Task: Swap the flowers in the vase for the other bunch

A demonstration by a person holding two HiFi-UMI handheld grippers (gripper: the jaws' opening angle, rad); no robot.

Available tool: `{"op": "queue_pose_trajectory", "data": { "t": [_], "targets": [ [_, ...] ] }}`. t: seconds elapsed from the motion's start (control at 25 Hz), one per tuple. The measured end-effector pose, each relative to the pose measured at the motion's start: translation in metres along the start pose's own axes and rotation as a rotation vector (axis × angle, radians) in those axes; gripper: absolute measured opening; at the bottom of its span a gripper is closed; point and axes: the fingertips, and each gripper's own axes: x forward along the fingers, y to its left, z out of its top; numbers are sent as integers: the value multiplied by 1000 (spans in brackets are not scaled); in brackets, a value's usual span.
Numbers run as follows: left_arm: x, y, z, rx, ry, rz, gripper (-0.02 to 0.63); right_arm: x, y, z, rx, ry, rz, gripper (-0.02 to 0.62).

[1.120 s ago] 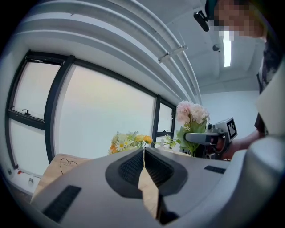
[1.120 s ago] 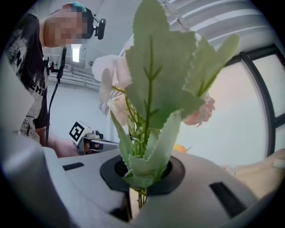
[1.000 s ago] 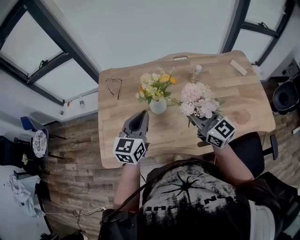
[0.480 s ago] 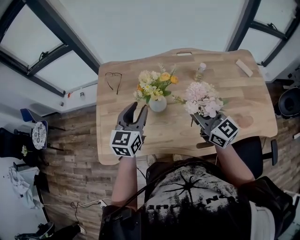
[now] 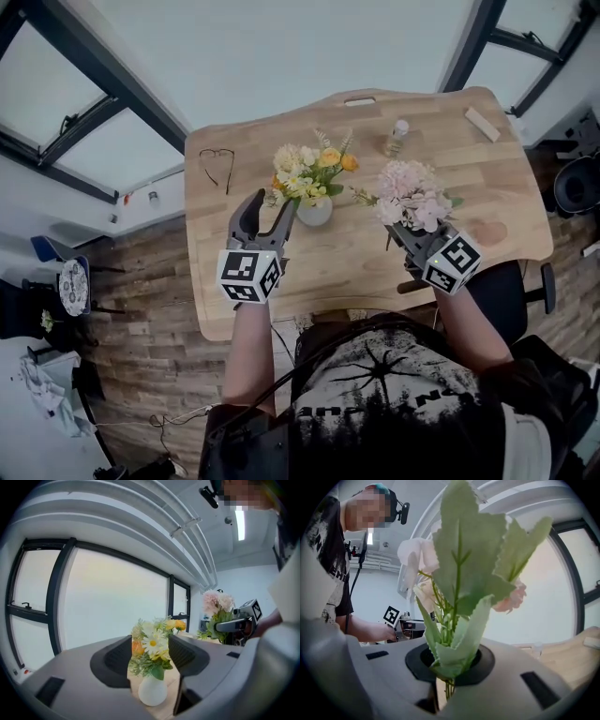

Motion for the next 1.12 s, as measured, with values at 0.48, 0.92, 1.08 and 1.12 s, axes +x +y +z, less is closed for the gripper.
{"op": "queue_pose_trajectory", "data": {
  "t": [0.48, 0.92, 1.08, 1.12],
  "targets": [
    [8, 5, -10, 72, 48, -69, 268, 16, 4, -1, 6, 7, -19, 34],
    [33, 8, -25, -12, 63, -130, 272, 17, -5, -9, 21, 42, -56, 34],
    [34, 4, -34, -22, 80, -155, 269, 15, -8, -12, 23, 51, -68, 34],
    [33, 4, -35, -25, 78, -156, 256, 15, -8, -12, 24, 52, -69, 34]
  ]
}}
